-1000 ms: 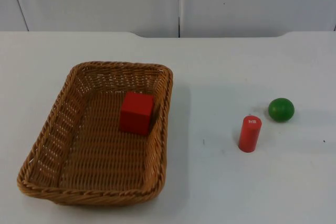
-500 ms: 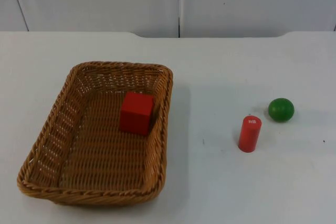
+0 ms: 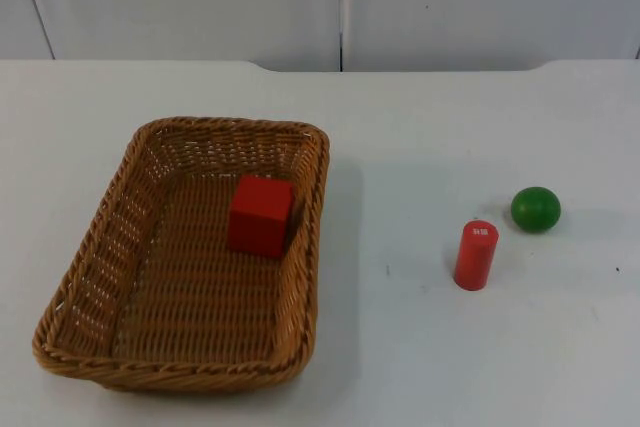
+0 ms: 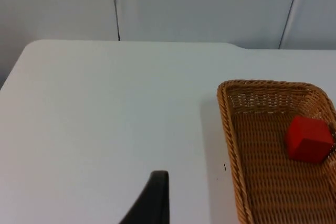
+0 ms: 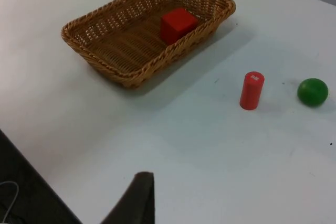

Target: Pick up the basket with the left hand and place the object to the left of the red cylinder into the basket with the right hand.

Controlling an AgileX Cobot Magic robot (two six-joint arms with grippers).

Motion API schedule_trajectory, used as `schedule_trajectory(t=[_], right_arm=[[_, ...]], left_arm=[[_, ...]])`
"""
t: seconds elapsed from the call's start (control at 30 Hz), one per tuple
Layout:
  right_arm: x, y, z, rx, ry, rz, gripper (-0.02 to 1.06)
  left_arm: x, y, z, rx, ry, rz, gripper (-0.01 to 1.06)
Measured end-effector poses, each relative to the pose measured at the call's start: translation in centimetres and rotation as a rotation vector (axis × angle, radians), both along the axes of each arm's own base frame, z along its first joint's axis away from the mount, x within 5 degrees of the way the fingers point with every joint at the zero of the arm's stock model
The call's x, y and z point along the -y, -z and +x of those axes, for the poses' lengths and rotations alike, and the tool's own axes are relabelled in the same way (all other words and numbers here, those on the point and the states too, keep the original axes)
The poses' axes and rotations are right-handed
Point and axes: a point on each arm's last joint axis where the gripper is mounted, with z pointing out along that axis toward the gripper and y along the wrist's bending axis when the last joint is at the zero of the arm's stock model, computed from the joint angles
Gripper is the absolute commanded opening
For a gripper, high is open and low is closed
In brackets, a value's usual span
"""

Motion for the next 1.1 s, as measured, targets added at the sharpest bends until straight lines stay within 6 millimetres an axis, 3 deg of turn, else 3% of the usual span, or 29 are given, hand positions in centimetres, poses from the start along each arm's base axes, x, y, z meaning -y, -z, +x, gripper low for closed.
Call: schedule_trajectory(t=[0.43, 1.1], right_arm=[[0.0, 0.0, 0.0, 0.001, -0.001, -0.001, 1.05], [0.0, 0.0, 0.0, 0.001, -0.001, -0.001, 1.05]], left_arm=[[-0.5, 1.3, -0.2, -0.119, -0.036, 0.047, 0.93], [-0.6, 1.4, -0.2, -0.13, -0.042, 0.056, 0.93]])
